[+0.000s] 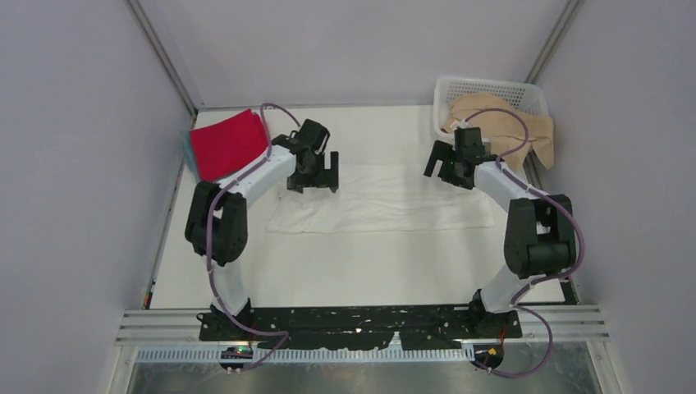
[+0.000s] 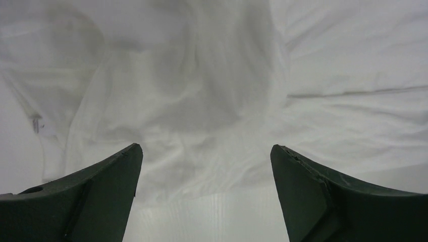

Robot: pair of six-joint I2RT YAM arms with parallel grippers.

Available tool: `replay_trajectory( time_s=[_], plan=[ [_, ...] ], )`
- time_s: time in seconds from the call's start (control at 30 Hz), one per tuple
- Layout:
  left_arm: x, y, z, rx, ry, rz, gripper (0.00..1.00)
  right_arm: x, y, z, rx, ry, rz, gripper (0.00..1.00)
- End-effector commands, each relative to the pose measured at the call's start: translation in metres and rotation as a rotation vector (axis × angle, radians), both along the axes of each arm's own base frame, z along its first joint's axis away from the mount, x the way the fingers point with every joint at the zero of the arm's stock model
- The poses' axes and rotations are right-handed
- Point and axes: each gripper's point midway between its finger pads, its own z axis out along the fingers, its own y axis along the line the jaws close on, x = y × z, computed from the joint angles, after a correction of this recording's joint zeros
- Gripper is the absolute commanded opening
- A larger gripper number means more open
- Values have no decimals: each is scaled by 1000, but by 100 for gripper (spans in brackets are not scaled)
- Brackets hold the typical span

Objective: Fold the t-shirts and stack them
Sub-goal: Fold the other side of the tshirt into a rectangle, then rotate the tshirt 90 degrees

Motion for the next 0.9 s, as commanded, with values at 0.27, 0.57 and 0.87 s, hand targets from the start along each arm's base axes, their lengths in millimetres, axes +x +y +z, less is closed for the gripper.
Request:
replay_trajectory(
  time_s=[0.27,0.57,0.87],
  plan=[
    [91,-29,-31,-251,96,252,100,8,24,-47,91,140,31,95],
    [101,-47,-46,-304,212,233,100,-110,41,-67,99,278,72,95],
    [130,-70,-45,-427,284,111,100,-232,113,-67,245,424,403,95]
  ],
)
